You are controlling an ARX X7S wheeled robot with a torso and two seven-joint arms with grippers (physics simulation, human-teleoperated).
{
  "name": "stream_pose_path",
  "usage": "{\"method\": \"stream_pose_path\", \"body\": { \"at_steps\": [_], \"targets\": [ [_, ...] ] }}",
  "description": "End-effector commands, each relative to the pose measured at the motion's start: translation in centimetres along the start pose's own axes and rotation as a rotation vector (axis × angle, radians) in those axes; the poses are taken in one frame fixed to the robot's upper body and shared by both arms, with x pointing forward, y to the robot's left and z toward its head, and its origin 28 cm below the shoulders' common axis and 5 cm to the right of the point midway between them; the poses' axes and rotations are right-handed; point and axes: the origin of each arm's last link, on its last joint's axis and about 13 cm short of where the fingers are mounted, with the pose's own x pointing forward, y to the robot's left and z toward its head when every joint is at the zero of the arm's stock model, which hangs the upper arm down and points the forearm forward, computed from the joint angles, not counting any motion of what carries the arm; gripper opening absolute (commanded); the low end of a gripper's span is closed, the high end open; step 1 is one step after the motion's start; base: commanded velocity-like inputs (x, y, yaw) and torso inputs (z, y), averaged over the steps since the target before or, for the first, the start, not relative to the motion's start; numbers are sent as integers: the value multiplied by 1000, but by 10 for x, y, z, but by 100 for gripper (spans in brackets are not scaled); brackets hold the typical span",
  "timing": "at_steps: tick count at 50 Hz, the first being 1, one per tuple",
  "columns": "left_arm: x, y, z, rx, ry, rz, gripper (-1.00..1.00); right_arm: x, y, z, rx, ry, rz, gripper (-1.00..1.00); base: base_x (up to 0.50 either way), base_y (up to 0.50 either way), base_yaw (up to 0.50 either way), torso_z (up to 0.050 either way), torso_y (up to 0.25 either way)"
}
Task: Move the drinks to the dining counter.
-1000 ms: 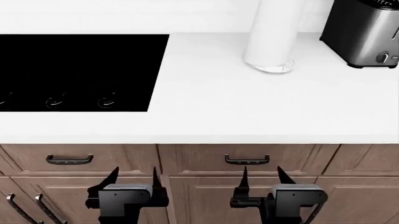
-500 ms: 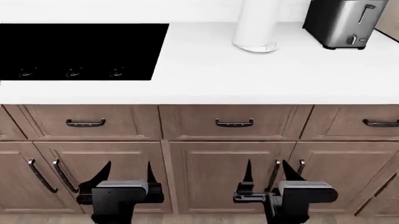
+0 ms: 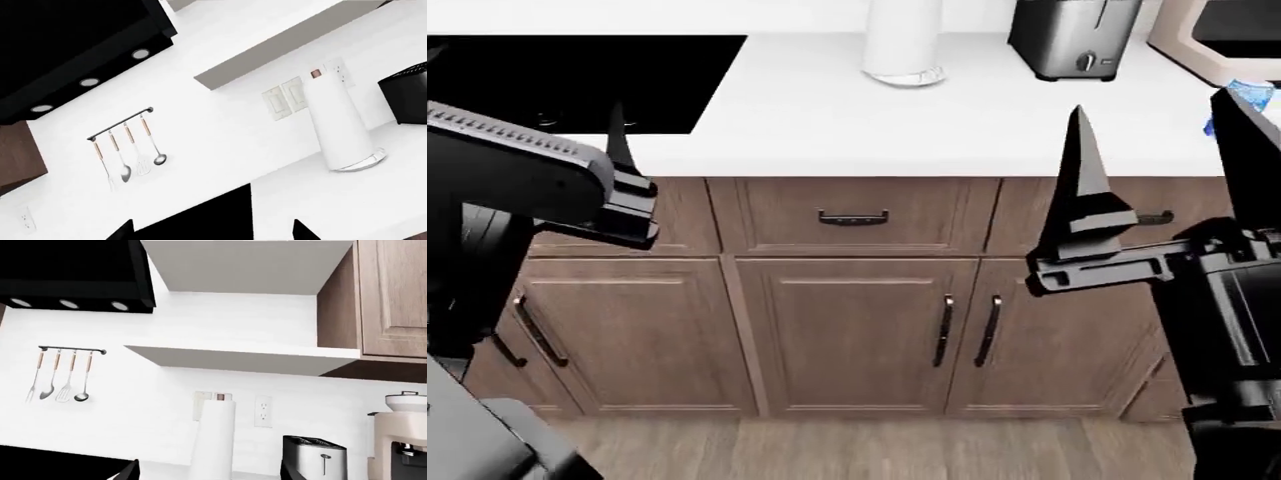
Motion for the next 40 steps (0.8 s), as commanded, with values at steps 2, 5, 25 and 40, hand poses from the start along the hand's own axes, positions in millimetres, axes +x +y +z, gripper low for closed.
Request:
{"method": "stream_pose_path", "body": {
  "at_steps": [2,5,25,40],
  "targets": [
    [-34,22,19,-152,24,1,100,-13,-8,41,-108,133,65,100,-307,-395,0,0,0],
    [-39,19,19,-133,6,-3,100,-13,-7,38,-100,138,63,100,-272,-395,0,0,0],
    [-43,11,15,-143,21,-17,100,-14,-7,17,-60,171,47,100,-72,-479,0,0,0],
    [-37,4,6,-149,36,-34,100,-13,-6,12,-76,190,48,100,0,-500,0,0,0]
  ]
}}
